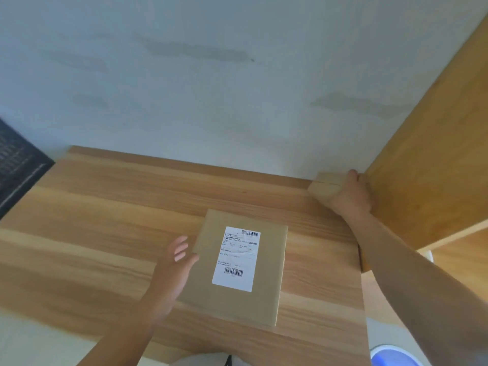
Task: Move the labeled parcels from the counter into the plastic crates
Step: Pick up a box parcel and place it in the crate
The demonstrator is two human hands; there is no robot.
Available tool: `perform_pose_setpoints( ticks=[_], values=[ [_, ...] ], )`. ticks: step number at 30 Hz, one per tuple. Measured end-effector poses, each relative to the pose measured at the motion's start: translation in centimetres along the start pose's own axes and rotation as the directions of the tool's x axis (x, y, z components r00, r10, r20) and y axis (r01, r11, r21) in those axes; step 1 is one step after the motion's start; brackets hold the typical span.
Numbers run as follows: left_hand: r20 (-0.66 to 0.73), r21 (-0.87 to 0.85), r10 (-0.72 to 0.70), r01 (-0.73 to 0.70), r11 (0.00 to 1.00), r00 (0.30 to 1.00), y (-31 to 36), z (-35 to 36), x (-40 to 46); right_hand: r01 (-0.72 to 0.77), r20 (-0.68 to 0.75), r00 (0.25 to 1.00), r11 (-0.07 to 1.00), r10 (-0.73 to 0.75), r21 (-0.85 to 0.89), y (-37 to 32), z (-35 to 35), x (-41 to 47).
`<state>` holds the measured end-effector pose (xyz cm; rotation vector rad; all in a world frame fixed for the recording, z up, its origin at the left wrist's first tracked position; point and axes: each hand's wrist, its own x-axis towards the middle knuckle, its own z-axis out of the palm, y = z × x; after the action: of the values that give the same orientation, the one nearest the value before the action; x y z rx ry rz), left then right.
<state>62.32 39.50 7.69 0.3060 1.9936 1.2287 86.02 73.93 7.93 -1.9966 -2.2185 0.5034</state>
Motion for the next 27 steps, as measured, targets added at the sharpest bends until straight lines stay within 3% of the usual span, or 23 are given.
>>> perform_pose_setpoints(
  ticks=[3, 5, 7, 9, 12, 18, 21, 23, 25, 27],
  values=[
    [0.099, -0.082, 0.031, -0.023, 0.996, 0.995, 2.7, 0.3, -0.2, 0.093, -0.139, 0.99, 0.858, -0.025, 0.505, -1.2, -1.3, -6.0],
    [0.247, -0.149, 0.007, 0.031, 0.988, 0.969, 4.7, 0.7, -0.9, 0.252, -0.252, 0.961, 0.752, -0.118, 0.609, -2.1, -1.8, -11.2],
    [0.375, -0.264, -0.047, 0.155, 0.952, 0.926, 6.6, 1.0, -1.6, 0.466, -0.387, 0.877, 0.695, -0.284, 0.547, -2.6, -1.4, -16.1],
    [0.486, -0.3, -0.092, 0.265, 0.916, 0.869, 8.0, 1.0, -2.5, 0.679, -0.517, 0.72, 0.626, -0.463, 0.384, -2.4, -0.4, -19.8],
    [0.59, -0.262, -0.09, 0.296, 0.919, 0.802, 8.8, 0.7, -3.7, 0.842, -0.604, 0.511, 0.498, -0.611, 0.208, -1.5, 1.5, -22.7],
    [0.531, -0.271, -0.112, 0.293, 0.917, 0.84, 7.4, -1.2, -5.6, 0.919, -0.608, 0.368, 0.373, -0.704, 0.125, -1.3, 2.6, -25.2],
    [0.453, -0.301, -0.127, 0.286, 0.91, 0.882, 5.9, -2.5, -6.6, 0.934, -0.572, 0.351, 0.325, -0.741, 0.151, -1.5, 3.0, -25.8],
    [0.362, -0.319, -0.108, 0.232, 0.919, 0.926, 4.9, -3.5, -7.4, 0.92, -0.501, 0.391, 0.306, -0.772, 0.245, -1.8, 3.1, -26.3],
    [0.262, -0.255, -0.075, 0.144, 0.956, 0.962, 4.5, -4.9, -8.2, 0.836, -0.379, 0.498, 0.317, -0.78, 0.448, -2.6, 2.5, -26.8],
    [0.227, -0.113, -0.031, 0.058, 0.992, 0.973, 4.7, -6.3, -9.1, 0.644, -0.178, 0.635, 0.388, -0.752, 0.659, -3.9, 1.4, -27.0]
  ],
)
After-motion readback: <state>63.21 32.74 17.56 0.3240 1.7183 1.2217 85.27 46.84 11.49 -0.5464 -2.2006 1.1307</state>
